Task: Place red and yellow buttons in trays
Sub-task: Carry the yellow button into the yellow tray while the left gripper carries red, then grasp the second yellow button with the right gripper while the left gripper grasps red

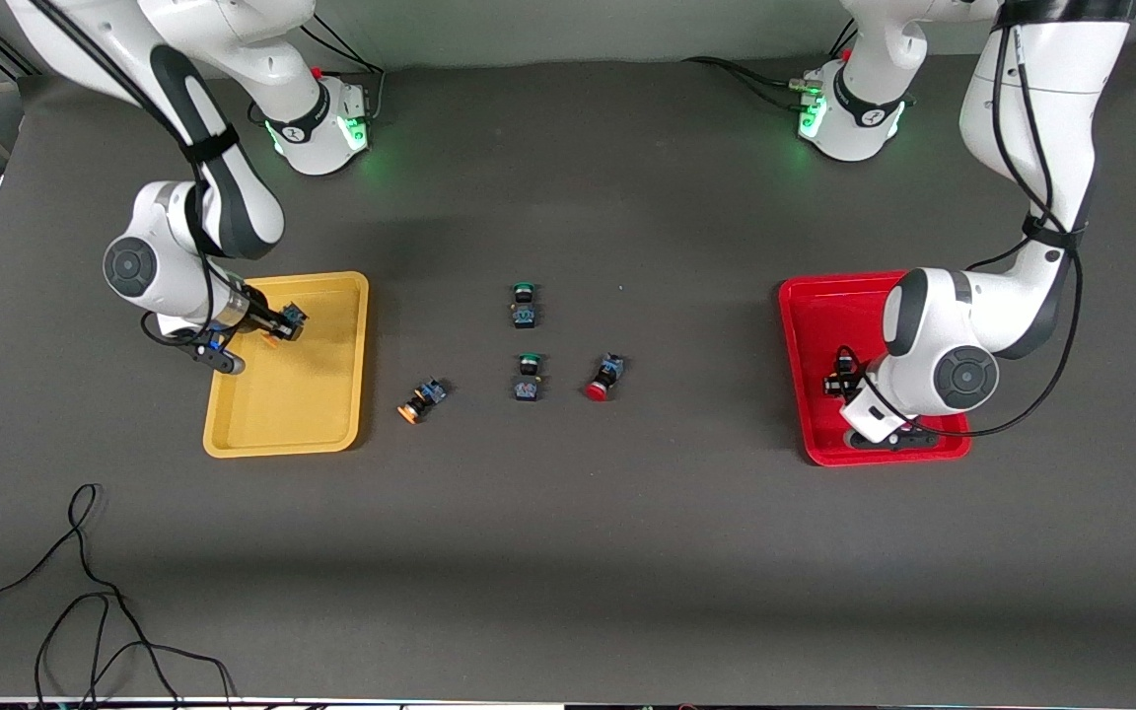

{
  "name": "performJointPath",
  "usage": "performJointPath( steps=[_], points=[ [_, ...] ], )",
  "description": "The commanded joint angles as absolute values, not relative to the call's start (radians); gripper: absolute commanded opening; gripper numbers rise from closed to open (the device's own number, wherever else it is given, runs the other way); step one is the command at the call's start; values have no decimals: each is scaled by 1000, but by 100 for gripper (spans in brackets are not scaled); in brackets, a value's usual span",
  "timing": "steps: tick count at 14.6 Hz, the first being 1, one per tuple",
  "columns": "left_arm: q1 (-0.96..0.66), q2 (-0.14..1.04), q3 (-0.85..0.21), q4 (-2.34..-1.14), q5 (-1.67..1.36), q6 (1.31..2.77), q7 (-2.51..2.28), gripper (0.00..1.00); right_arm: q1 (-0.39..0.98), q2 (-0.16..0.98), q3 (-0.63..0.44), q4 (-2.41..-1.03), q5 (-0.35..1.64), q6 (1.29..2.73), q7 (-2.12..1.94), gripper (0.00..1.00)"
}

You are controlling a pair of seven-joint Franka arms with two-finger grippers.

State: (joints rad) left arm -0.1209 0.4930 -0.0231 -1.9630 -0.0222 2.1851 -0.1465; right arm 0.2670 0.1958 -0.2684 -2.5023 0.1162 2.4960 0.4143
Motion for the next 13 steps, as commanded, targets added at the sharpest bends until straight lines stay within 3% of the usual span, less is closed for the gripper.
performJointPath(
  steps=[1,2,5,8,13],
  points=[
    [-120,404,-21,-1905,-8,2029,-143,99,275,215,-270,-2493,143,2514,385,76],
    [-120,375,-21,-1878,-8,1975,-144,100,275,215,-270,-2490,172,2510,385,100],
    [-130,321,-26,-1852,-9,1919,-147,99,276,171,-267,-2481,193,2468,383,100],
    [-240,347,-38,-1838,-29,1963,-204,99,282,127,-232,-2369,195,2341,416,100],
    [-489,513,-54,-1683,-48,2040,-495,100,284,251,-20,-2067,262,2260,754,100]
  ],
)
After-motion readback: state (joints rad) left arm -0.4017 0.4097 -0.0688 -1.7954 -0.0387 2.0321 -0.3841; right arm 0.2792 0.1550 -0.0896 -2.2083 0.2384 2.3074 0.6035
